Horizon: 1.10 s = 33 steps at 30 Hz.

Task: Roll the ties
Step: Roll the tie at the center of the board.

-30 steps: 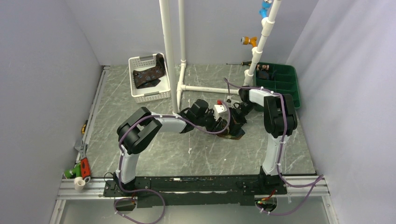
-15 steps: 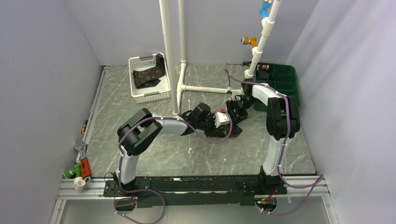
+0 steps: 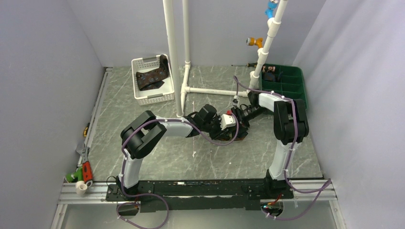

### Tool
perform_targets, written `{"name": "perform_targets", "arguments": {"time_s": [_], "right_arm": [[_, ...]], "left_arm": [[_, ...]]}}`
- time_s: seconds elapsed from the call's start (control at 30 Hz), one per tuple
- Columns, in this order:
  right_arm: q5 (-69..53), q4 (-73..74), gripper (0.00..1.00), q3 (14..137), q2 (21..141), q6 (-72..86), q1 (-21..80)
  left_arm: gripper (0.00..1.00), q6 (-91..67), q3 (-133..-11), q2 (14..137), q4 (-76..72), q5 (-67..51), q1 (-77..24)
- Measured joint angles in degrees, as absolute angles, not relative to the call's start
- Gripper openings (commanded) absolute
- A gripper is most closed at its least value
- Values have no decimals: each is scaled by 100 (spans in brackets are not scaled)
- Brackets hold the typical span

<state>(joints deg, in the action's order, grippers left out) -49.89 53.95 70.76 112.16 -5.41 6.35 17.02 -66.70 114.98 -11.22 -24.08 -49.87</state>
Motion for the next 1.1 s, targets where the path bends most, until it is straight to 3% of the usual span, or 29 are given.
{"name": "perform_targets", "arguments": {"time_s": [0.17,0.27,0.43,0.8,0.97,1.1], "right_arm": [[-5210,5402,0,7076,11325,-305,633],[-5240,5439,0,7076,11349,-274,607],[-5249,5463,0,7076,11365,-290,591],[-5076,5846,0,7214,11730,-495,314],[-4954,6073,0,7384,11898,-604,233],[-4947,6233,0,7487,12046,-659,176]], "left_arm": [[19,1737,-6681,11511,-1103,-2429,-4987],[22,1800,-6681,11511,-1105,-2475,-4984],[53,1903,-6678,11513,-1120,-2585,-4963],[77,2394,-6431,11507,-1662,-3795,-4600],[77,2497,-6724,11616,-1704,-4254,-4595],[70,2480,-7133,11878,-1796,-4368,-4707]]}}
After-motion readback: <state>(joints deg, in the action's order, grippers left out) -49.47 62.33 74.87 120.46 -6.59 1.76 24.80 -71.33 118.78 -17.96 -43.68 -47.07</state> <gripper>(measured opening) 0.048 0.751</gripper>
